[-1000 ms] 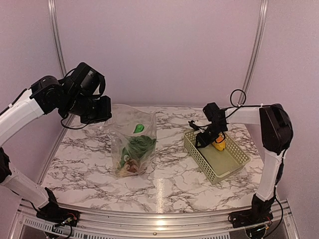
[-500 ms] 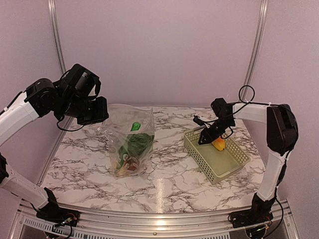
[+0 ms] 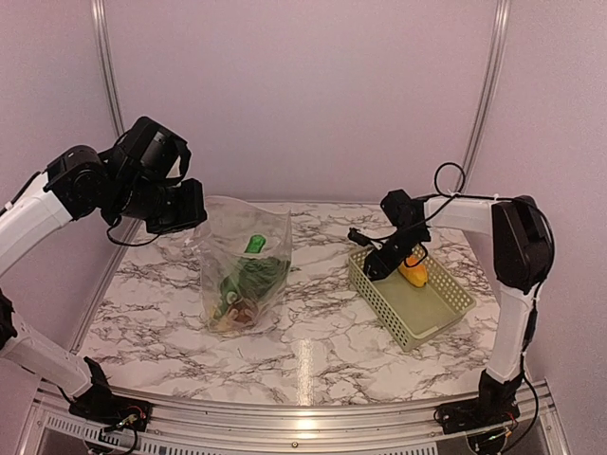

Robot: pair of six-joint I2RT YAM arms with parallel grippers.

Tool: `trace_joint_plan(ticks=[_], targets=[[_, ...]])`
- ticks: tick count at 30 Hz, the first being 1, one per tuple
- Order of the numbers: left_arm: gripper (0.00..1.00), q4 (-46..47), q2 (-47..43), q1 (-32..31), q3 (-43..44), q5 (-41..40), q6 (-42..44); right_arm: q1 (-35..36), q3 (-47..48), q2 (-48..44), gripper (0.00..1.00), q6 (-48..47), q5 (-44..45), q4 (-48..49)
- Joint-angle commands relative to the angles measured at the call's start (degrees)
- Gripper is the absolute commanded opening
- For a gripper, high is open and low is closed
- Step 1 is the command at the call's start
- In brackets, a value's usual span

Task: Place the food in the zip-top bag and seal the zipper
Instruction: Pick up the fake vegetable from the bin, then place the fake vegetable in the zipper food storage bag.

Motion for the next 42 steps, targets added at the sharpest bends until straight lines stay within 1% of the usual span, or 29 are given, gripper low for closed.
trace_joint_plan(ticks=[1, 8, 11, 15, 19, 22, 28, 33, 35, 37, 39, 42], targets=[[0.03, -0.6, 0.4, 0.4, 2.8, -0.9, -0.3, 1.1, -0.6, 3.2, 0.39, 2.9, 3.5, 2.5], [0.03, -0.8, 0.1, 0.4, 2.9, -0.9, -0.8, 2.0, -3.6, 4.4, 0.39, 4.4, 9.2, 6.1], [0.03, -0.7, 0.1, 0.4, 3.0, -0.9, -1.0, 1.8, -4.1, 2.8, 0.33, 5.2, 9.8, 7.2], [0.03, -0.7, 0.3, 0.5, 3.3, -0.5, -1.3, 1.0, -2.8, 0.1, 0.21, 5.0, 8.4, 6.6], [0.03, -0.7, 0.7, 0.4, 2.6, 1.0, -1.1, -1.3, -0.1, -2.3, 0.13, 3.0, 0.9, 3.8], [0.02, -0.7, 1.2, 0.4, 2.4, 2.9, -1.0, -2.7, 2.0, -4.3, 0.11, 0.2, -5.2, 0.1], [0.00, 0.4, 2.3, 0.4, 2.6, 6.5, -0.3, -3.1, 5.5, -11.4, 0.08, -5.9, -12.4, -5.8], [0.00, 3.1, 3.3, 0.1, 2.4, 9.5, -0.6, -3.2, 10.2, -17.2, 0.03, -8.3, -23.6, -5.6], [0.00, 4.7, 3.8, -0.2, 2.5, 10.7, -1.0, -3.1, 11.1, -19.6, 0.00, -6.9, -29.1, -1.8], [0.00, 6.7, 4.5, -0.4, 2.8, 12.1, -1.9, -2.9, 10.4, -22.4, 0.00, -3.2, -34.1, 5.0], [0.00, 8.5, 5.0, -0.7, 3.4, 13.2, -3.2, -2.3, 8.5, -25.5, 0.00, 3.7, -38.3, 15.5], [0.00, 10.2, 6.3, -1.3, 5.1, 14.1, -4.8, 0.1, 4.3, -29.6, 0.00, 16.3, -40.8, 36.8]])
